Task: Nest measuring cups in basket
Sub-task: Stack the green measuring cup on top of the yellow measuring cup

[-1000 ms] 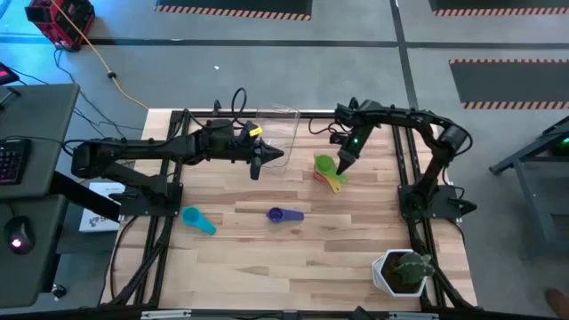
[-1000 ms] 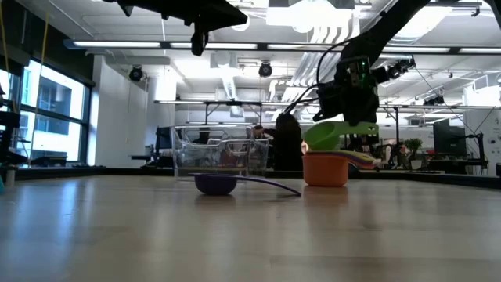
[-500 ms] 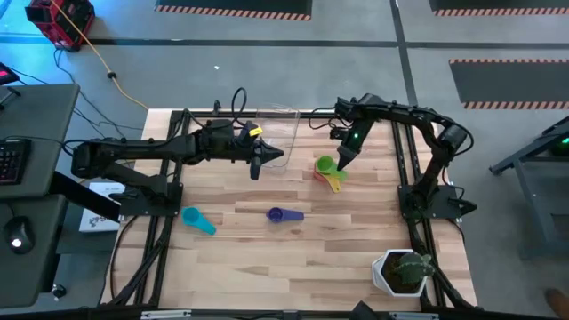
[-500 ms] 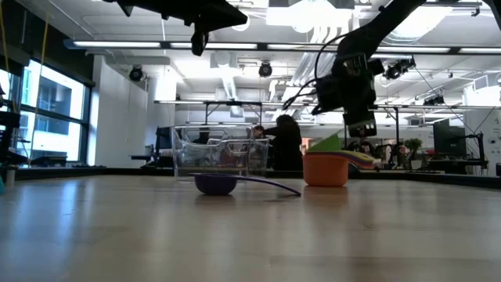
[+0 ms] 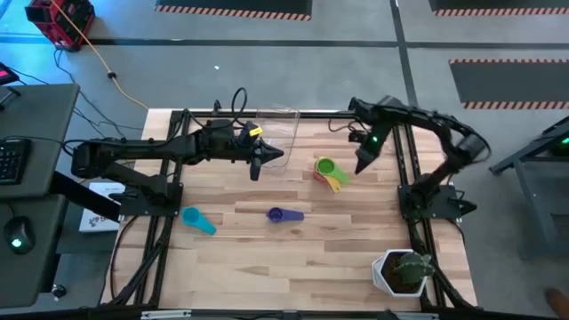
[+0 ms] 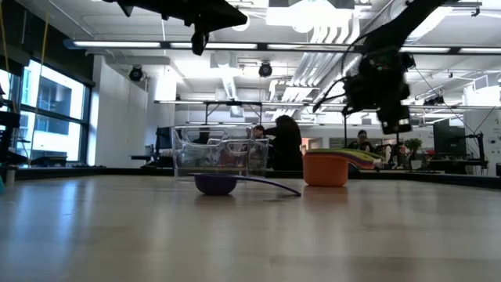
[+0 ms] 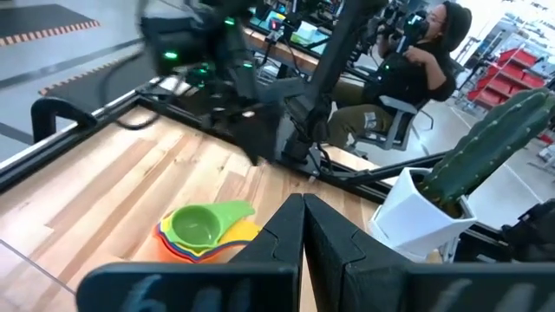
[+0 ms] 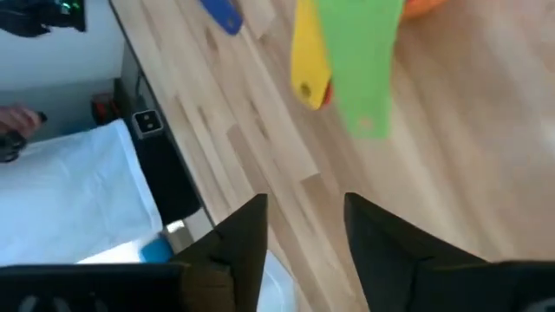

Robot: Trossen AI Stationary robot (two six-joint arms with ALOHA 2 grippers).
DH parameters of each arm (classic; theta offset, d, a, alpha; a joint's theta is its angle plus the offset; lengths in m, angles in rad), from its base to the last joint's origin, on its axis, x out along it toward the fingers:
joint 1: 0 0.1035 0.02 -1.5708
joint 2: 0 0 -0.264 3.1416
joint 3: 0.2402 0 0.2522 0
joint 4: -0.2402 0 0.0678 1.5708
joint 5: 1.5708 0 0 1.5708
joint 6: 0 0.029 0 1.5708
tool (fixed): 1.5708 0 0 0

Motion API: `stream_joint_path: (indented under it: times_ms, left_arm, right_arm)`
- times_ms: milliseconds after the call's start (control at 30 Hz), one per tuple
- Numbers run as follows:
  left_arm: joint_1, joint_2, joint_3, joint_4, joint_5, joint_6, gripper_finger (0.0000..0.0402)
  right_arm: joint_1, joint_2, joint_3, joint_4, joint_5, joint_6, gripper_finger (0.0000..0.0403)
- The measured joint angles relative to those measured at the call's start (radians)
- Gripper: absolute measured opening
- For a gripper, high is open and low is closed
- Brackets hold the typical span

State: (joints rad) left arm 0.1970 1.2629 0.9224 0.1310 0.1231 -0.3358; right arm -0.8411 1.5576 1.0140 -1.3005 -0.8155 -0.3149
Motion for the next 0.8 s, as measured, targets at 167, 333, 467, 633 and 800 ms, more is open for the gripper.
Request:
stream_joint_path:
  times_ms: [167, 333, 467, 633, 800]
  left_arm:
    - [0.0, 0.0, 0.0, 0.0, -0.032, 0.026, 0.0]
    - [0.008, 0.0, 0.0, 0.001, -0.058, 0.026, 0.0]
    - [0.017, 0.0, 0.0, 0.001, -0.057, 0.026, 0.0]
    - [0.02, 0.0, 0.0, 0.001, -0.057, 0.026, 0.0]
    - [0.019, 0.0, 0.0, 0.0, -0.055, 0.026, 0.0]
  right_arm:
    - [0.079, -0.246, -0.234, 0.3, 0.03, 0.309, 0.0058]
    - [0.145, -0.376, -0.38, 0.718, 0.257, 0.755, 0.0012]
    - [0.143, -0.345, -0.407, 0.851, 0.479, 0.863, 0.0003]
    - [0.124, -0.263, -0.407, 0.847, 0.553, 0.892, 0.0001]
    - [0.167, -0.203, -0.407, 0.841, 0.482, 0.921, 0.0]
